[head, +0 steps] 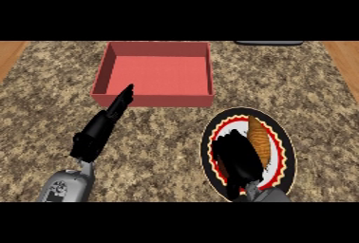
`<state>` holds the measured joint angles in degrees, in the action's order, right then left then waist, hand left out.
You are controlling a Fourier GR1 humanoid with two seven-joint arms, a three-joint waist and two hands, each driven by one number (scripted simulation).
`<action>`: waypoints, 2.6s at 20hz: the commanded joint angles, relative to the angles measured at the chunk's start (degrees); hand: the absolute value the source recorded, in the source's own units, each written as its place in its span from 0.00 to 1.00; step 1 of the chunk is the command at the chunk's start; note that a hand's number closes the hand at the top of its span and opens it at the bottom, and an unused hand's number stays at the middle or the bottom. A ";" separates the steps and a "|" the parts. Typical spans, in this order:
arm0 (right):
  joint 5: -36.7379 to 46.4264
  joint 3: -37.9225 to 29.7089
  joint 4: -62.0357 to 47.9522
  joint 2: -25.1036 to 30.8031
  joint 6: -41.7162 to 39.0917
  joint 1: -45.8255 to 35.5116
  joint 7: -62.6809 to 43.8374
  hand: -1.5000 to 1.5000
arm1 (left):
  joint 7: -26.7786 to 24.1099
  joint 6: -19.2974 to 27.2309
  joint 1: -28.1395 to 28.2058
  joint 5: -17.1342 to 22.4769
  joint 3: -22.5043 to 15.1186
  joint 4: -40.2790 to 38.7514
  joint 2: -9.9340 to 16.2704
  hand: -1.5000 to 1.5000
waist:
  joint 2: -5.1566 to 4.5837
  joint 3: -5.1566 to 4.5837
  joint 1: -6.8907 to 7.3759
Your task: Pick the cupcake from the plate and place it in the cardboard box
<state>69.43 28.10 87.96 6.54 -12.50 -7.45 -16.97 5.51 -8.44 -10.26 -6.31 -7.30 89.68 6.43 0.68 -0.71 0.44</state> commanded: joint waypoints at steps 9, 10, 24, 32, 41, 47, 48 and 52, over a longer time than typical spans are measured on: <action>-7.23 20.42 -8.49 -6.49 8.73 -29.56 -34.92 1.00 | -2.45 -1.74 -2.54 -0.83 -1.80 -3.44 -0.66 0.50 | -1.14 0.65 4.35; -7.88 23.11 -8.77 -6.50 10.54 -30.49 -37.83 1.00 | -0.57 -2.64 -4.70 0.99 0.82 -3.22 0.71 0.50 | -1.09 0.66 4.35; -22.97 25.00 0.06 -6.51 16.00 -59.18 -58.11 1.00 | -2.87 -0.19 -2.64 -1.53 -1.23 -5.45 -2.23 0.50 | -0.39 0.56 2.59; -25.34 19.19 -3.84 -6.49 17.34 -66.87 -62.52 1.00 | -1.93 -2.03 -2.87 -0.32 0.50 -4.51 -0.03 0.50 | -0.41 0.54 2.04; -26.75 10.87 -16.94 -6.50 21.30 -72.80 -55.60 1.00 | 0.74 -0.99 -5.65 0.14 1.51 -4.32 -1.22 0.50 | -0.88 0.59 1.53; -28.83 8.82 -25.40 -6.51 26.53 -75.66 -51.85 1.00 | 0.30 -1.81 -1.73 0.24 0.57 -0.95 -0.94 0.50 | -0.89 0.59 2.46; -27.56 7.08 -28.42 -6.51 28.63 -72.15 -46.68 1.00 | -0.93 -0.48 -1.66 -1.77 -0.82 -2.18 -1.91 0.50 | -1.16 0.62 1.77; -30.62 7.26 -34.00 -6.52 27.39 -78.65 -47.91 1.00 | -2.35 -2.58 -5.59 0.16 3.27 -6.87 0.66 0.50 | -1.15 0.56 1.77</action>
<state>40.82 35.68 59.31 0.42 11.57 -82.44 -60.56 4.59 -10.27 -13.63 -6.64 -5.81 86.35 6.26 -0.33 -0.11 2.21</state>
